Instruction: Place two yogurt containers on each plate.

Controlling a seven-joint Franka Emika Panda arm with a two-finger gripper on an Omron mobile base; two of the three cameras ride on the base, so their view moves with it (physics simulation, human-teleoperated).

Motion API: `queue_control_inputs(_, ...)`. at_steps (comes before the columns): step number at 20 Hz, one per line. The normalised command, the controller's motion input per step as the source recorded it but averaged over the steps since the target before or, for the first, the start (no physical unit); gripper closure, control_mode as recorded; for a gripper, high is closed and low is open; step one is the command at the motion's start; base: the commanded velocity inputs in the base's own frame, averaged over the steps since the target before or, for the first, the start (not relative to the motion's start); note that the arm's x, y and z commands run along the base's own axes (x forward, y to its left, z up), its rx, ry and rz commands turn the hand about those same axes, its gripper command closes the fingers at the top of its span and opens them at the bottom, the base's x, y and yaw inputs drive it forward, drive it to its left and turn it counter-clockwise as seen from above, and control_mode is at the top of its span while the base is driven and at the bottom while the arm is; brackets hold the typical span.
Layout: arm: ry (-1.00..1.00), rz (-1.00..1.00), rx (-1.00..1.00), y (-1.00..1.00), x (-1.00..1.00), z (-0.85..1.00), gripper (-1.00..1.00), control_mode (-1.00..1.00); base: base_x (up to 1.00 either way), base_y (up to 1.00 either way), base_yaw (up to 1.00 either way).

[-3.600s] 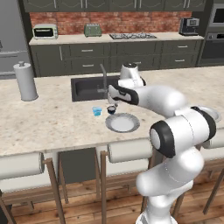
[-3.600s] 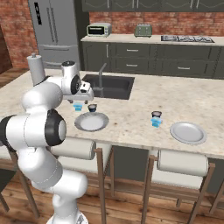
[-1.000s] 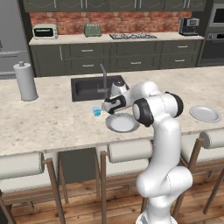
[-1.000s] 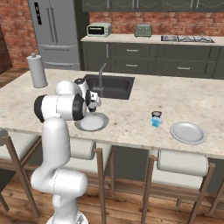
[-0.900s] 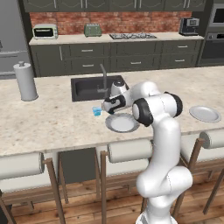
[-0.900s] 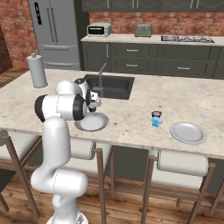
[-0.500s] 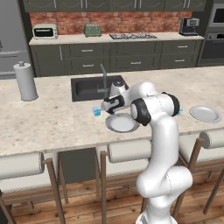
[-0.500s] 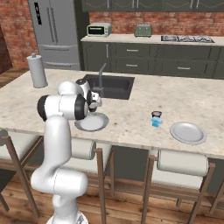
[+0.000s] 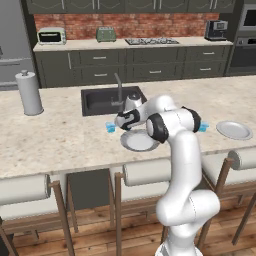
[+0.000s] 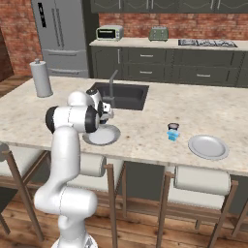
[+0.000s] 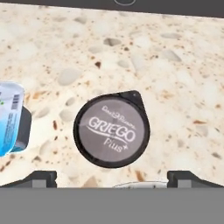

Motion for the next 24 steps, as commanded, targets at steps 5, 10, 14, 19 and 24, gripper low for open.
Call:
queue_control_inputs(5, 0.0, 0.0, 0.01, 0.0, 0.16, -0.12, -1.0, -1.0, 0.0, 0.0, 0.0)
queue_control_inputs(10, 0.0, 0.0, 0.0, 0.0, 0.2, -0.08, -1.0, -1.0, 0.0, 0.0, 0.0)
queue_control_inputs(14, 0.0, 0.0, 0.0, 0.0, 0.23, -0.03, -1.0, -1.0, 0.0, 0.0, 0.0)
queue_control_inputs(19, 0.0, 0.0, 0.0, 0.01, 0.13, -0.04, -1.0, -1.0, 0.0, 0.0, 0.0)
queue_control_inputs(24, 0.0, 0.0, 0.0, 0.01, 0.13, -0.07, -1.0, -1.0, 0.0, 0.0, 0.0)
